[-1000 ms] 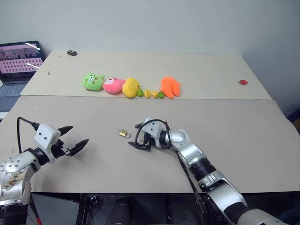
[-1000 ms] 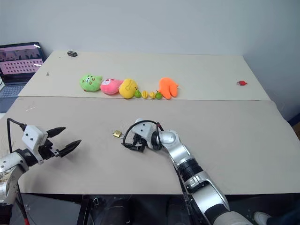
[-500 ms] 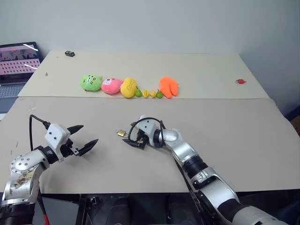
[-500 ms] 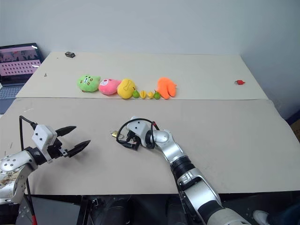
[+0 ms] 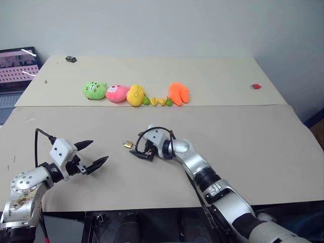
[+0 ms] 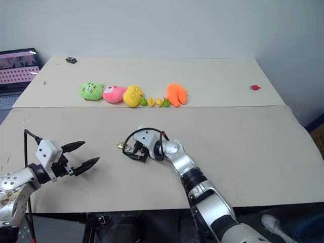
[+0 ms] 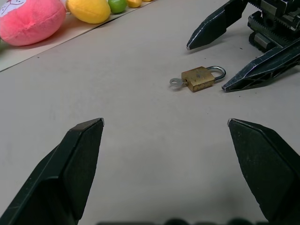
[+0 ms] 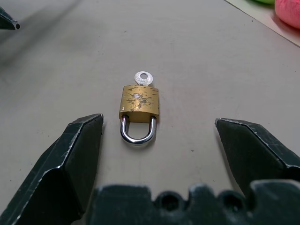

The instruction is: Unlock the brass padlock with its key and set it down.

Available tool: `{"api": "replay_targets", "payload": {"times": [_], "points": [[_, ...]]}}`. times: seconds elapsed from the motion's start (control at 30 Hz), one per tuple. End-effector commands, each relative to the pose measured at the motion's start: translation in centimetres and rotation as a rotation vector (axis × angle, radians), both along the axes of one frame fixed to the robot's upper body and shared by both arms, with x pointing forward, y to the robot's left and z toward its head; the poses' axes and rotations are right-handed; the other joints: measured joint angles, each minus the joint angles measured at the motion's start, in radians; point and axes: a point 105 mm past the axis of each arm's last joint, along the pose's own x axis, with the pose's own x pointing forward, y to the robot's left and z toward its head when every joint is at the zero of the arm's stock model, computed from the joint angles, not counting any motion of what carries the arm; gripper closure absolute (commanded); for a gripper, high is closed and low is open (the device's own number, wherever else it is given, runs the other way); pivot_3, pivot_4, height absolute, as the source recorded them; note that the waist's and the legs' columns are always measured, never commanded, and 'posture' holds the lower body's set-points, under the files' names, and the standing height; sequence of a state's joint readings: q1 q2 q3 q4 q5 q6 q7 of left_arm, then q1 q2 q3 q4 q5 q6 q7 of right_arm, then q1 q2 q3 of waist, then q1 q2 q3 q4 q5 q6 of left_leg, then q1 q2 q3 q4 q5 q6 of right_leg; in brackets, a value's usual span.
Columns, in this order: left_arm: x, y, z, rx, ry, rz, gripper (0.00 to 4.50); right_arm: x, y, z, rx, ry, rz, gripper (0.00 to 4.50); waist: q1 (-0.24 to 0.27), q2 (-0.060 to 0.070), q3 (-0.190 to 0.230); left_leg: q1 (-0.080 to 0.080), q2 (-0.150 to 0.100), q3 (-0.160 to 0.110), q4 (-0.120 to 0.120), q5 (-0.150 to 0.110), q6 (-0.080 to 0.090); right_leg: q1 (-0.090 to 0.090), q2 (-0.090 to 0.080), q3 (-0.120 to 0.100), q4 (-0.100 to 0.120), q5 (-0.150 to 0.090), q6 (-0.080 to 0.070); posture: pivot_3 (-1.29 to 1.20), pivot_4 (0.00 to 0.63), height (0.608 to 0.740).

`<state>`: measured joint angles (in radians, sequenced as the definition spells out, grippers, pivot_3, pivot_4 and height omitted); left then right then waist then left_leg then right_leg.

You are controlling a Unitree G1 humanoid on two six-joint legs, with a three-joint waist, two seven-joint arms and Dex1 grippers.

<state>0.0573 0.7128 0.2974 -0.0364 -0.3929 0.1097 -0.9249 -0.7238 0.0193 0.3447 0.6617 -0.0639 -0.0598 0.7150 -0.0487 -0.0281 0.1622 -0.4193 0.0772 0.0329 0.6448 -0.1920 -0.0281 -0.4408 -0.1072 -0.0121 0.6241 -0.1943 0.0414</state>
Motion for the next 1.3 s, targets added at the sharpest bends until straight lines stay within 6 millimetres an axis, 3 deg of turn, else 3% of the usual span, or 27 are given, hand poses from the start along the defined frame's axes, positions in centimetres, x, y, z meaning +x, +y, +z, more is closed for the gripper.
{"api": "replay_targets", "payload": {"times": [0.03,0.47,1.03,1.13,1.3], "points": [[0.0,-0.4,1.2,0.002,-0.044,-0.017,0.0,-0.4,1.2,0.9,0.036,-0.017,0.025,0.09,-0.001,0.0,0.0,0.0,0.0,0.0,0.0,0.0,0.0,0.0,0.0,0.0,0.0,0.0,0.0,0.0,0.15,0.722],[0.3,-0.4,1.4,-0.01,-0.051,-0.003,0.0,-1.4,2.9,1.2,0.043,-0.02,0.076,0.09,0.004,0.0,0.0,0.0,0.0,0.0,0.0,0.0,0.0,0.0,0.0,0.0,0.0,-0.001,0.0,0.0,0.15,0.722],[0.1,-0.5,1.6,-0.009,-0.056,0.007,0.0,1.7,0.7,1.8,0.009,-0.064,-0.008,0.09,0.005,0.0,0.0,0.0,0.0,0.0,-0.001,0.0,0.0,0.0,0.0,0.0,0.0,-0.001,0.0,0.0,0.15,0.722],[0.2,-0.5,1.7,-0.01,-0.06,0.007,0.0,1.6,0.6,1.7,0.012,-0.063,0.001,0.78,0.005,0.0,0.0,0.0,0.0,0.0,-0.001,0.0,0.0,0.0,0.0,0.0,0.0,-0.001,0.0,0.0,0.15,0.722],[0.4,-0.4,2.0,-0.008,-0.067,0.013,0.0,1.0,0.2,1.1,0.005,-0.065,0.028,2.53,0.005,0.0,0.0,0.0,0.0,0.0,-0.001,0.0,0.0,0.0,0.0,0.0,0.0,-0.001,0.0,0.0,0.15,0.722]]}}
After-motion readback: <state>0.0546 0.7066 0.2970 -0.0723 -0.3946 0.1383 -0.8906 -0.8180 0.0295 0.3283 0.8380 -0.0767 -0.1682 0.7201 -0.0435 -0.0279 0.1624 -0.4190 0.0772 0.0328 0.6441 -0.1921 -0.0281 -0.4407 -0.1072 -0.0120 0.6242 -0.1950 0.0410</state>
